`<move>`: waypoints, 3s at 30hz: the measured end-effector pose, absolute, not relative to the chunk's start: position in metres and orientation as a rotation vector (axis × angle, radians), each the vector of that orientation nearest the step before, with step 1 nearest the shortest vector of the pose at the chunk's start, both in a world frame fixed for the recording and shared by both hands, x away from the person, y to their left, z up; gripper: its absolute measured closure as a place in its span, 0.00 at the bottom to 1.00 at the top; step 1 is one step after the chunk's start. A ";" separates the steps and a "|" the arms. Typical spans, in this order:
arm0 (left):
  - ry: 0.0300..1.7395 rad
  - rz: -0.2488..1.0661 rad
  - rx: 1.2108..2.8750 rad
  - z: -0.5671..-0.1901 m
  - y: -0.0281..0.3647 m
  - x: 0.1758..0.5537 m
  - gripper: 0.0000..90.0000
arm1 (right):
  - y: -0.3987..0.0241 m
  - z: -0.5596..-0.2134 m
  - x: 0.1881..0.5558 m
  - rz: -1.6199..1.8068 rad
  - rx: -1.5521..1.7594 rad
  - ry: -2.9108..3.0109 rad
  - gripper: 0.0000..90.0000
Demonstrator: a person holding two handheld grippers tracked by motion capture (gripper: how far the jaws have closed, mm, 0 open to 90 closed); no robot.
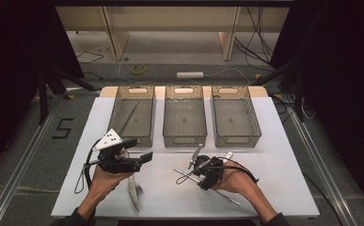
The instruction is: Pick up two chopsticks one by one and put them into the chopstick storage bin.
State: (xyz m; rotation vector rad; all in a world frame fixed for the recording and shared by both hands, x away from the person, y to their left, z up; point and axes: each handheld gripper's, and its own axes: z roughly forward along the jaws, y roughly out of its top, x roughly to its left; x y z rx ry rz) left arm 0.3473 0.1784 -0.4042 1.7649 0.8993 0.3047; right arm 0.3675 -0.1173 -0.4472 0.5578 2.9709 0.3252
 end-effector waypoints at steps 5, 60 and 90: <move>0.888 0.311 1.775 -0.405 0.177 0.344 0.19 | -0.116 -0.451 0.371 0.284 0.524 3.000 0.73; 0.708 0.197 2.007 -0.418 0.143 0.338 0.20 | -0.109 -0.409 0.357 0.336 0.347 3.029 0.96; 0.401 0.088 2.279 -0.434 0.109 0.322 0.52 | -0.088 -0.399 0.332 0.360 0.129 3.039 0.96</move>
